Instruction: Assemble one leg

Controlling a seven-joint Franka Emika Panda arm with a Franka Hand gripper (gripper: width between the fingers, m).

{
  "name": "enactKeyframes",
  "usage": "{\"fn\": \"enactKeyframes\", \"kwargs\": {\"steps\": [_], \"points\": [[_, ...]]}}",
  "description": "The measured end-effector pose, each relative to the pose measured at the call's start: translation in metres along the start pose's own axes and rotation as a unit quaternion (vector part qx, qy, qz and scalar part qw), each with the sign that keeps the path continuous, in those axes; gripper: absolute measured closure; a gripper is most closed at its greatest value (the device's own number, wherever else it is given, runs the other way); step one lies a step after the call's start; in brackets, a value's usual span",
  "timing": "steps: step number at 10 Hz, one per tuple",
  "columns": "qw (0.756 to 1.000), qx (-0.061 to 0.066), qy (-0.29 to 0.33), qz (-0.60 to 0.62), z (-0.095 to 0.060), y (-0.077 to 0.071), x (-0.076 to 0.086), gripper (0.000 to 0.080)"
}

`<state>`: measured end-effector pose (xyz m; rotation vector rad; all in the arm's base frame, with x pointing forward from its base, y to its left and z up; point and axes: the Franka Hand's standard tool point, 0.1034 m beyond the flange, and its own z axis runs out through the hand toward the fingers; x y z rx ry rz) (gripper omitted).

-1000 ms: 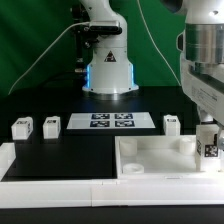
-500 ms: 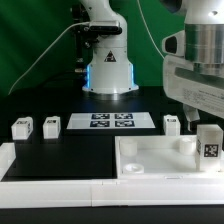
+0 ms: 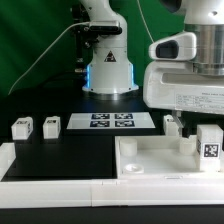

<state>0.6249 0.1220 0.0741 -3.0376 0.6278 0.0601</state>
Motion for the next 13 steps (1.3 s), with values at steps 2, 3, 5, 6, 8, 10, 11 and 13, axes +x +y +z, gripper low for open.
{"fn": "enactKeyframes", "kwargs": {"steps": [2, 3, 5, 6, 8, 10, 11, 13], "points": [[0.995, -0.001, 0.001, -0.099, -0.0001, 0.0009, 0.0006, 0.0151], [0.983, -0.005, 0.002, -0.181, -0.0002, 0.0027, 0.0019, 0.0151], [0.969, -0.005, 0.004, -0.248, -0.0003, 0.0042, 0.0036, 0.0151], [0.961, -0.005, 0.004, -0.277, -0.0003, 0.0047, 0.0039, 0.0289], [0.962, -0.005, 0.004, -0.271, -0.0003, 0.0046, 0.0039, 0.0466], [0.965, -0.004, 0.003, -0.262, -0.0002, 0.0045, 0.0038, 0.0508], [0.968, -0.004, 0.003, -0.249, -0.0002, 0.0046, 0.0038, 0.0508], [0.976, -0.004, 0.003, -0.219, -0.0001, 0.0044, 0.0036, 0.0508]]}}
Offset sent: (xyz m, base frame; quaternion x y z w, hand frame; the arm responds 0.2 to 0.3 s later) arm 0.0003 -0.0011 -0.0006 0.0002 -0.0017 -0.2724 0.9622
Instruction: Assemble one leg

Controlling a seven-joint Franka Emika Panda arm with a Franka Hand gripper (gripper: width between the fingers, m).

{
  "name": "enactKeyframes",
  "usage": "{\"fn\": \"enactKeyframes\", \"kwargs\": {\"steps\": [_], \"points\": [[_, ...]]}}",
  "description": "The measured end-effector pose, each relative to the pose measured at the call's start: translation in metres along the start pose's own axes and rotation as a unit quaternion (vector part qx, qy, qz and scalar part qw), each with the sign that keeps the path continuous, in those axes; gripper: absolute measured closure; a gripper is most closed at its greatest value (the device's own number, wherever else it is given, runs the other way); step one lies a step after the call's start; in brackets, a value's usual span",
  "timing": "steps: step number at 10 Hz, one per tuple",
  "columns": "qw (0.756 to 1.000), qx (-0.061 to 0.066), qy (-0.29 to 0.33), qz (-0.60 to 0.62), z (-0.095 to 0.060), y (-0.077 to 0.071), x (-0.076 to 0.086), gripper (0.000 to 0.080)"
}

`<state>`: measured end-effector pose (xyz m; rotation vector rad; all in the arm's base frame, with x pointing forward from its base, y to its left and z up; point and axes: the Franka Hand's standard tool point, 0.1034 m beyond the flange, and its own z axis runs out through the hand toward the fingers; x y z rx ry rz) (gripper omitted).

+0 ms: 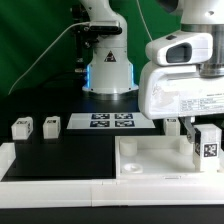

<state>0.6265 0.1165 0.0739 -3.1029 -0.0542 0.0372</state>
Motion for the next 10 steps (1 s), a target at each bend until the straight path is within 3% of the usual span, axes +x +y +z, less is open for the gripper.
{"fn": "enactKeyframes", "kwargs": {"steps": [3, 7, 10], "points": [[0.989, 0.001, 0.000, 0.150, 0.0003, -0.0011, -0.0002, 0.0508], [0.949, 0.001, -0.001, 0.315, 0.0005, -0.0011, -0.0003, 0.0506], [0.882, 0.002, -0.001, 0.470, 0.0005, -0.0012, -0.0004, 0.0506]]}}
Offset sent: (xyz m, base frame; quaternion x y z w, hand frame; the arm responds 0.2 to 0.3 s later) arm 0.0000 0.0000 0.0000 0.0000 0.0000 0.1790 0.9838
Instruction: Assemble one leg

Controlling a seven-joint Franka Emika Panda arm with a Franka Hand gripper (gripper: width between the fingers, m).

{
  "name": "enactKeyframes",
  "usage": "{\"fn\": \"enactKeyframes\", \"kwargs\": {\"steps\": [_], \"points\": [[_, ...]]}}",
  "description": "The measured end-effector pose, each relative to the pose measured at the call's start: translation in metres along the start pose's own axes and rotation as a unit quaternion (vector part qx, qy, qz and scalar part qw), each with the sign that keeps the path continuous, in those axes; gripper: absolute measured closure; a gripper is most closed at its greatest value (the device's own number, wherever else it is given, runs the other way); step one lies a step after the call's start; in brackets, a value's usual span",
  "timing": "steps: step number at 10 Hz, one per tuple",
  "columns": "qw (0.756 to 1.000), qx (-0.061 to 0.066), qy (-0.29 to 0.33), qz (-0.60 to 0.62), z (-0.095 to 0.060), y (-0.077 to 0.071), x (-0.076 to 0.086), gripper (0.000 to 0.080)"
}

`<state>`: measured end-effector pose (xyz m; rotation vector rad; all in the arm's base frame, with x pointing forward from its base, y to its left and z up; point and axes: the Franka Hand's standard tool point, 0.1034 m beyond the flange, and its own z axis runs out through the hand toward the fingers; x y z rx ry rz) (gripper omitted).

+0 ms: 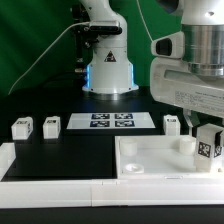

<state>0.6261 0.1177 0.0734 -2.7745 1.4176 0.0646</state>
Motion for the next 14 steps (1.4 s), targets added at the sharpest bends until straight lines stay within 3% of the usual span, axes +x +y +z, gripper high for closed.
{"fn": "enactKeyframes", "kwargs": {"steps": [4, 7, 9, 10, 11, 12, 13, 14], "points": [[0.984, 0.001, 0.000, 0.180, -0.0007, -0.0004, 0.0002, 0.0506], [0.950, 0.002, 0.001, 0.314, -0.0014, -0.0006, 0.0008, 0.0506], [0.957, 0.002, 0.001, 0.291, -0.0012, -0.0005, 0.0010, 0.0506], [0.958, 0.002, -0.001, 0.286, -0.0009, -0.0008, 0.0001, 0.0442], [0.968, 0.002, -0.001, 0.250, -0.0008, -0.0007, 0.0001, 0.0442], [0.981, 0.002, 0.000, 0.195, -0.0006, -0.0006, 0.0001, 0.0242], [0.991, 0.001, 0.000, 0.131, -0.0001, -0.0003, 0.0002, 0.0179], [0.998, 0.001, 0.000, 0.067, 0.0000, -0.0002, 0.0003, 0.0179]]}}
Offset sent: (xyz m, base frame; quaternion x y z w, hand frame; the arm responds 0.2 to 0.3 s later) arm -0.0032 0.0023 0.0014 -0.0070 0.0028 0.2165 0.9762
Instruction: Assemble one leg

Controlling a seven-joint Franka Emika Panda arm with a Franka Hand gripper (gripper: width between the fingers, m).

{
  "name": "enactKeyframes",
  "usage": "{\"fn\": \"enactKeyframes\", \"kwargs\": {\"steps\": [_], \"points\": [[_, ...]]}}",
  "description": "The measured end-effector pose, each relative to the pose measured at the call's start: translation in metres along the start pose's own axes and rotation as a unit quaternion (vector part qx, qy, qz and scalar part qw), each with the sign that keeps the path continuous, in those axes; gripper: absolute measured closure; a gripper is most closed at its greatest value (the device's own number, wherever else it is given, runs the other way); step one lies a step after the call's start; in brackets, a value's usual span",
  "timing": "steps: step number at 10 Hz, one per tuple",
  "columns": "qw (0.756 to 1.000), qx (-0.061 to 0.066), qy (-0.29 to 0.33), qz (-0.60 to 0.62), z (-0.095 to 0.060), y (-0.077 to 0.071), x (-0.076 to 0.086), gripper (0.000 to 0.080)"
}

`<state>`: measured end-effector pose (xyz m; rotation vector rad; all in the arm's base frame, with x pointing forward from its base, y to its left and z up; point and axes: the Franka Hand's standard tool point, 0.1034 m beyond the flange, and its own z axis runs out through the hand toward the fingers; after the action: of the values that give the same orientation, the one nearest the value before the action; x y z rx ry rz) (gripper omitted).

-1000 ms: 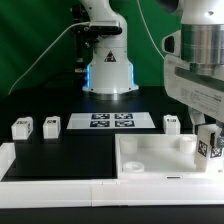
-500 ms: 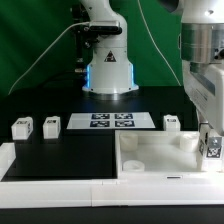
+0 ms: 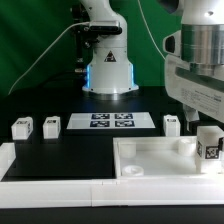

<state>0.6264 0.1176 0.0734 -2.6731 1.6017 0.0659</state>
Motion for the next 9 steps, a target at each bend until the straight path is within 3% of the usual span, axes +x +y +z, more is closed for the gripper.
{"fn": "enactKeyframes", "kwargs": {"steps": [5, 8, 9], "points": [[0.969, -0.006, 0.002, -0.246, 0.0005, 0.0009, -0.0003, 0.0151], [0.903, -0.013, 0.010, -0.428, -0.0010, 0.0004, 0.0029, 0.0151], [0.866, -0.018, 0.012, -0.500, -0.0011, 0.0015, 0.0058, 0.0151]]}}
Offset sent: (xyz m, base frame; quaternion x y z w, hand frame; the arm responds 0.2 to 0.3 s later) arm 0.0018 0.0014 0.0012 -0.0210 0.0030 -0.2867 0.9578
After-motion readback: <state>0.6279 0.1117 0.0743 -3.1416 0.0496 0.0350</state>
